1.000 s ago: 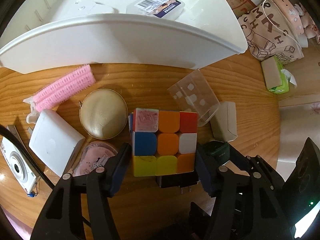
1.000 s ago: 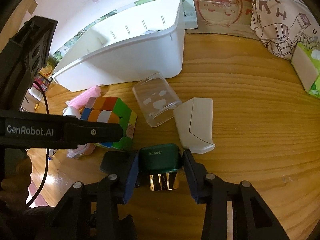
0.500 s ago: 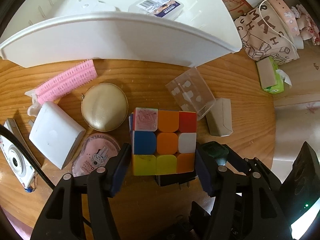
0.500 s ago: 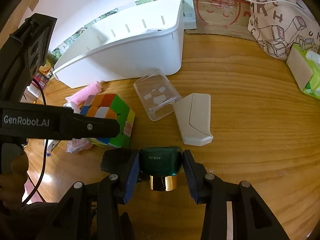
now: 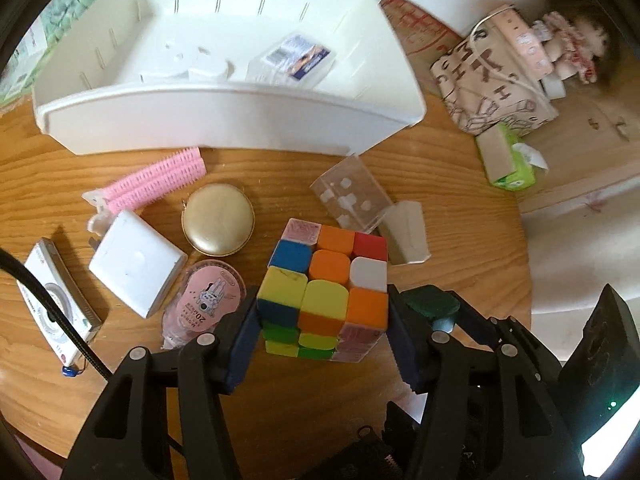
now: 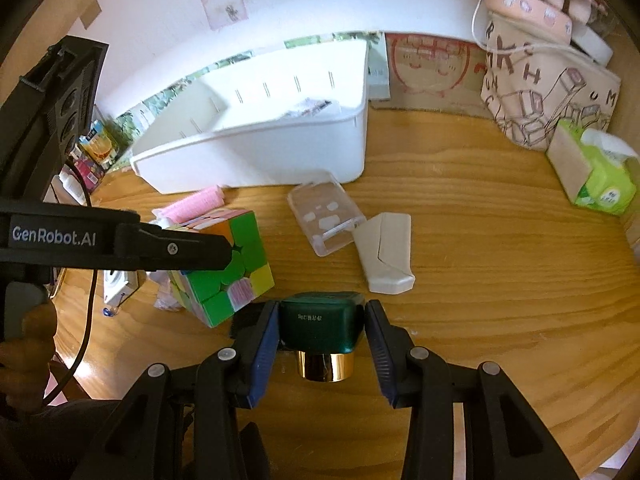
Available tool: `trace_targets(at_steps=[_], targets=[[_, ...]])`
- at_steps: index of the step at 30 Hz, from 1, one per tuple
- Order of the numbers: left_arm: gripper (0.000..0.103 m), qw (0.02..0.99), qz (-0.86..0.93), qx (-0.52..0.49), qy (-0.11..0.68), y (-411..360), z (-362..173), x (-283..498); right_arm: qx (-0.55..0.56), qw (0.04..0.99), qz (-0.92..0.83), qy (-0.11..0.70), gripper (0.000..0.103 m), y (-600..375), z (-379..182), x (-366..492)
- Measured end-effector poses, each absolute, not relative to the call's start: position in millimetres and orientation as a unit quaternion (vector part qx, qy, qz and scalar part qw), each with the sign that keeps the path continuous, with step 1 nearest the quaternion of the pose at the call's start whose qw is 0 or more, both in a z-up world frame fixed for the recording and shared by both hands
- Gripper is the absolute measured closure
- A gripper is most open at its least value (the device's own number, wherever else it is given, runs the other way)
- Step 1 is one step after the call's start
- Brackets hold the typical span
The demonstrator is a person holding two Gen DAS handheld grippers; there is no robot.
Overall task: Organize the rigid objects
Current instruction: 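Lift the cube and charger and carry both toward the white bin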
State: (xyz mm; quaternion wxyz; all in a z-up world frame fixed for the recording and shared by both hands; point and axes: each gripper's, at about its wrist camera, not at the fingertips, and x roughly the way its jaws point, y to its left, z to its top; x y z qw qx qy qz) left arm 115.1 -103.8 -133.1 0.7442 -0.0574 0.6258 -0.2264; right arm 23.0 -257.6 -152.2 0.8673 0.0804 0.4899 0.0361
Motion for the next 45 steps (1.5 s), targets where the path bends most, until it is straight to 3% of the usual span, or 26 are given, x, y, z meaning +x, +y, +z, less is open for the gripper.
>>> trace_targets(at_steps=[26,45], targets=[[0.041,0.842,-0.250,-0.195,0.437,-13.5,-60.8,48.5,0.054,0.925,0.064,0.370,0.060,-210.3,-96.6,-21.7],[0.041,0.882,-0.173,-0.226,0.375,34.9,-47.2,51.9,0.038,0.948,0.114,0.296,0.060,-191.9,-64.7,-5.3]])
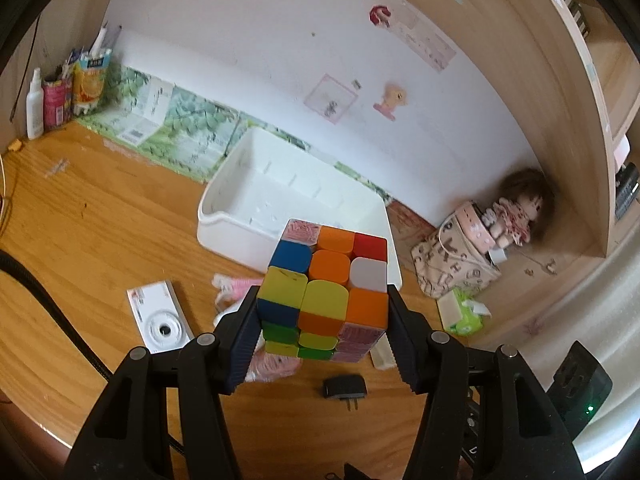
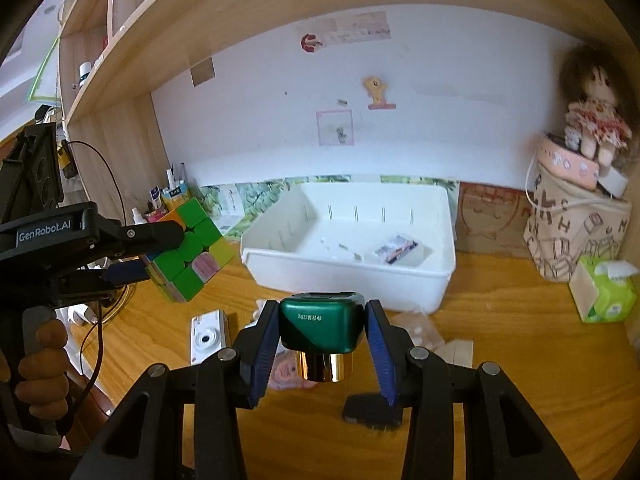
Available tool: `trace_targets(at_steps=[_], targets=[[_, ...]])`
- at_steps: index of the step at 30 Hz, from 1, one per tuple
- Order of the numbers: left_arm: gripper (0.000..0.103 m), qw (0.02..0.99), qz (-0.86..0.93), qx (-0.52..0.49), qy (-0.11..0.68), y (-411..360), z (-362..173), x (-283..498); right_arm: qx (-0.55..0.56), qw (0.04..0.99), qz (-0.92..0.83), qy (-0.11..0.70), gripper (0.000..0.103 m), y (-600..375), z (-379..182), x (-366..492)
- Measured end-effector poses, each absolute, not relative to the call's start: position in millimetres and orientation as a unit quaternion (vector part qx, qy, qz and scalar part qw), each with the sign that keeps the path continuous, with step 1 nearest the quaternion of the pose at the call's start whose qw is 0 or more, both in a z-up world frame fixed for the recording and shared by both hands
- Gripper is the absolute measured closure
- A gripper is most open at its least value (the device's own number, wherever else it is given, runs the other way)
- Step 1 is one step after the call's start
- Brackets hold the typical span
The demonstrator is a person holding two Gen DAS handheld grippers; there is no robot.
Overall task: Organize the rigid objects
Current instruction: 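Lift the cube and charger and carry both toward the white bin, then lower the cube and charger into the bin and open both grippers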
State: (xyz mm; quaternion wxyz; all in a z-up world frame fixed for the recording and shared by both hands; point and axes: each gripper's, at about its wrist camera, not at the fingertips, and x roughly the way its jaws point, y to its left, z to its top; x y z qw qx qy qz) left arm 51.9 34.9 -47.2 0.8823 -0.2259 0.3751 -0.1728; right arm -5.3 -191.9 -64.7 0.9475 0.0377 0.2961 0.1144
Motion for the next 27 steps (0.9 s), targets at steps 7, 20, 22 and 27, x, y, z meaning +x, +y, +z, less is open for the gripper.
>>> trace_targets(at_steps=[7,20,22,27], targets=[[0.041,0.897,-0.158,-0.216,0.353,36.3,-34.8,70.7,0.032,0.956,0.114,0.269,0.060,-197.3,-47.8,17.9],[0.041,0.926,-0.141,-0.176,0.304,33.5,0.0,104.9,0.037,0.966,0.124,0.226,0.060,-204.6,-27.4,61.9],[0.041,0.928,-0.138,-0.168,0.304,31.3,0.6,111.3,0.040,0.966,0.124,0.222,0.060,-205.2,-26.8,68.1],[0.041,0.928,-0.131,-0.154,0.313,24.6,-4.3,127.2,0.048,0.966,0.125,0.220,0.060,-208.1,-29.3,83.1]])
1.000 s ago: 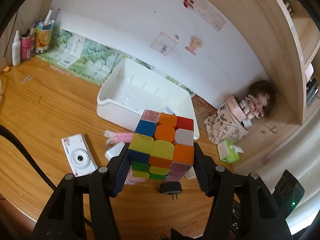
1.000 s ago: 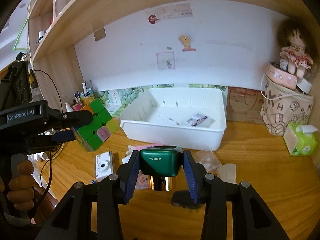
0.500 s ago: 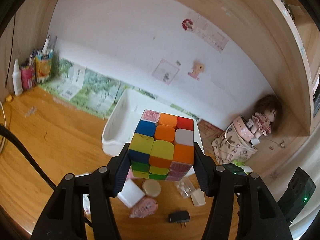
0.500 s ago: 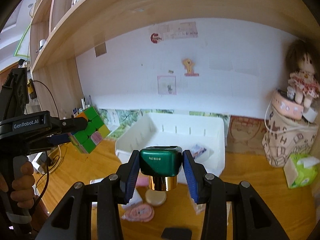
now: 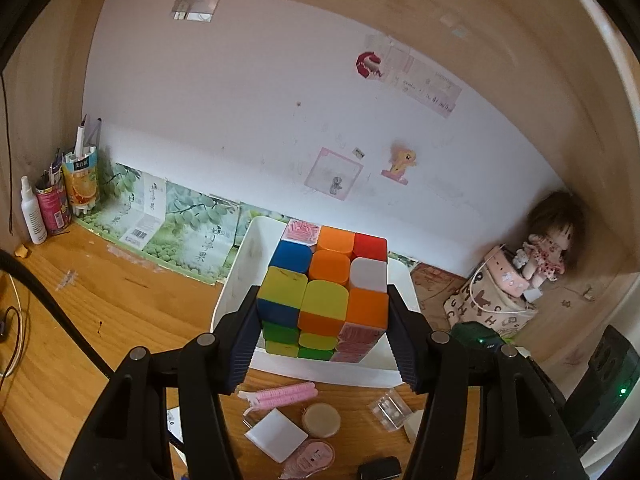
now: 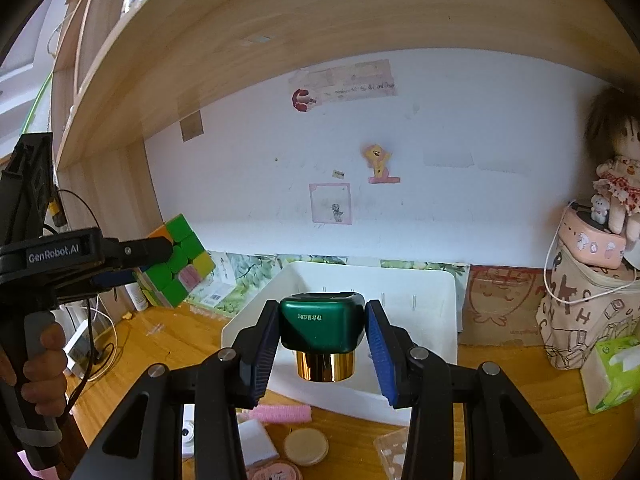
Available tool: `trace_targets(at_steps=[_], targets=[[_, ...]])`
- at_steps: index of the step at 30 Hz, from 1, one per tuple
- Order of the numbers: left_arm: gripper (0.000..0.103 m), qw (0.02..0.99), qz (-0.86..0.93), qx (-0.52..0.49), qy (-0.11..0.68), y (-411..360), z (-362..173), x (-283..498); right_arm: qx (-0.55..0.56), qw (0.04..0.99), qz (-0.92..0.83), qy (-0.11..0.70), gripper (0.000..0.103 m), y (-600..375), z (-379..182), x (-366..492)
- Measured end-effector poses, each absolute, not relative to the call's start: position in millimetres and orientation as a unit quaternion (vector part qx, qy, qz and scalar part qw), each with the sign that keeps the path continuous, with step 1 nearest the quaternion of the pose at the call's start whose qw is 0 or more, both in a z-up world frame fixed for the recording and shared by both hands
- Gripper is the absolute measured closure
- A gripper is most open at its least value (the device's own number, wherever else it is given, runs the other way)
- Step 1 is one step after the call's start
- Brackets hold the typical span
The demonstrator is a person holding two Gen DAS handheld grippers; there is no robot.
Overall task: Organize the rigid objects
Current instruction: 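Lower the cube and charger into the bin and open both grippers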
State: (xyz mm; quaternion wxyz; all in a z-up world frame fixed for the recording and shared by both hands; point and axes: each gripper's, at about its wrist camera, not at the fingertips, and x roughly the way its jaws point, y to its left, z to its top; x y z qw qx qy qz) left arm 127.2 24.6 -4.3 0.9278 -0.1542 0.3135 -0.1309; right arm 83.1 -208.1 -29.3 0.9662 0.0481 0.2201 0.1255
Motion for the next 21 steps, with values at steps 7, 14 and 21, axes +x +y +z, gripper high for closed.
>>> trace_targets(at_steps=[7,14,21], targets=[[0.041,0.920,-0.122,-0.137,0.347,13.0,-22.7,151.8,0.060,0.959,0.128,0.246,0.060,-210.0,-46.2,109.3],[0.041,0.909,-0.117,-0.120,0.382,2.4,-46.0,176.6,0.072,0.947,0.131,0.283,0.060,-208.8,-69.8,135.1],[0.041,0.895,-0.116,-0.103,0.419,-9.5,-72.8,200.1,0.090,0.934,0.132,0.321,0.060,-207.1,-93.8,156.8]])
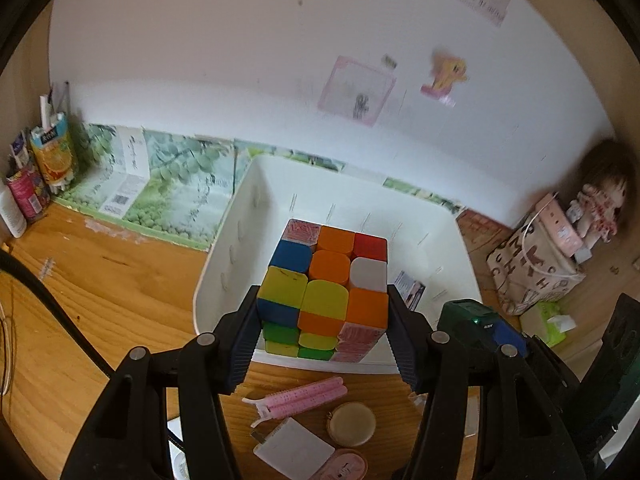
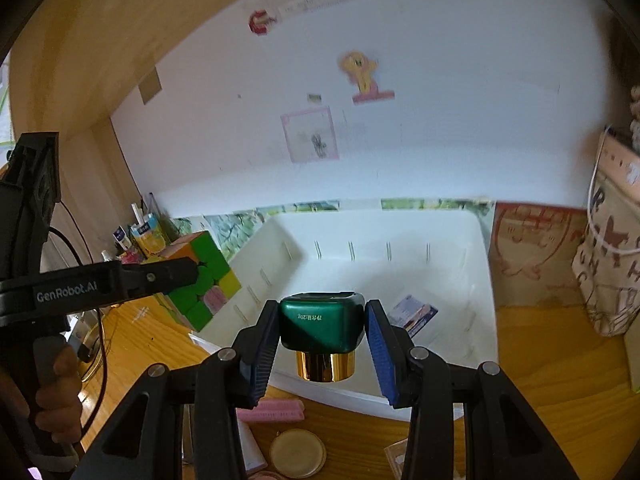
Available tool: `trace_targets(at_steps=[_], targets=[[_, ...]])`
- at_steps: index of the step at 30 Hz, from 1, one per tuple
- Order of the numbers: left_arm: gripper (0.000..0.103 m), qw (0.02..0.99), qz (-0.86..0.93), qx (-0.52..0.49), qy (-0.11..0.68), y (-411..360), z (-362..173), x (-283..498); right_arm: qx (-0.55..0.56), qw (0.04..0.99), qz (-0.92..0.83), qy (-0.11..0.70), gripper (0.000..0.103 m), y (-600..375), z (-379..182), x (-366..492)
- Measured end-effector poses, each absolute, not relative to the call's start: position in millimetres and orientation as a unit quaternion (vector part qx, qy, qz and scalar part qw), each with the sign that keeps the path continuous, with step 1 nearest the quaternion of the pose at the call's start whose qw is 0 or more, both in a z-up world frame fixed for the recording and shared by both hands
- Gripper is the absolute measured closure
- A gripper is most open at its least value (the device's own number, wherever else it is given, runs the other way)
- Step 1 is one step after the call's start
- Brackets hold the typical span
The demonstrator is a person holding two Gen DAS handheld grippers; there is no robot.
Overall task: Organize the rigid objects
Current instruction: 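Lower the cube and charger into the bin and open both grippers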
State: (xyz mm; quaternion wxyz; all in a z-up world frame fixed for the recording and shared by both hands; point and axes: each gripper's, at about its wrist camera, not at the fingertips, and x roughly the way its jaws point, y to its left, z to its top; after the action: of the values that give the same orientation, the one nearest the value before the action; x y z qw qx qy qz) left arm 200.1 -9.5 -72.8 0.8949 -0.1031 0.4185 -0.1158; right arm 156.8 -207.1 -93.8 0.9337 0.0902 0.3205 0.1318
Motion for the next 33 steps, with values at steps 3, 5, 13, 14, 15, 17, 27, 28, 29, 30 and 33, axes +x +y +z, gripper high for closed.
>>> trace_targets(at_steps=[3,5,13,14,15,17,27,28,29,30,33], targets=[[0.041,0.887,-0.114,-0.101,0.435,-13.5,-84.2,207.3,0.096,0.926,0.135,0.338,0.060,-205.8,-102.2,162.1],[0.041,0.882,-0.115,-0.108,0.443,-13.6,-90.8,210.6,0.096,0.923,0.138,0.346,0.060,-204.6,-106.4,164.8],[0.041,0.874,-0.107,-0.106,0.462,-15.6,-105.9,219.1,0.089,0.914,0.134,0.373,0.060,-200.4,-121.3,173.4],[0.041,0.875,-0.106,-0.104,0.461,-15.8,-105.8,219.5,0.090,0.912,0.136,0.377,0.060,-199.8,-123.0,174.9],[0.041,0.874,-0.106,-0.103,0.462,-15.9,-105.7,220.1,0.090,0.912,0.136,0.377,0.060,-199.2,-123.7,175.5],[0.041,0.876,-0.106,-0.095,0.461,-17.0,-104.9,221.2,0.087,0.912,0.137,0.378,0.060,-198.2,-124.3,176.7],[0.032,0.886,-0.110,-0.102,0.439,-11.8,-95.7,216.0,0.091,0.913,0.137,0.374,0.059,-197.6,-120.7,173.7],[0.032,0.888,-0.110,-0.104,0.435,-10.9,-93.7,214.6,0.092,0.913,0.136,0.373,0.056,-197.9,-119.6,172.8],[0.031,0.889,-0.110,-0.105,0.433,-9.7,-91.9,213.5,0.093,0.914,0.135,0.370,0.054,-198.3,-117.2,171.0],[0.029,0.890,-0.109,-0.107,0.429,-8.2,-89.4,211.6,0.094,0.915,0.135,0.368,0.052,-198.8,-115.5,169.7],[0.026,0.898,-0.107,-0.112,0.413,-4.0,-80.9,205.0,0.097,0.920,0.133,0.356,0.045,-200.9,-107.2,162.5]])
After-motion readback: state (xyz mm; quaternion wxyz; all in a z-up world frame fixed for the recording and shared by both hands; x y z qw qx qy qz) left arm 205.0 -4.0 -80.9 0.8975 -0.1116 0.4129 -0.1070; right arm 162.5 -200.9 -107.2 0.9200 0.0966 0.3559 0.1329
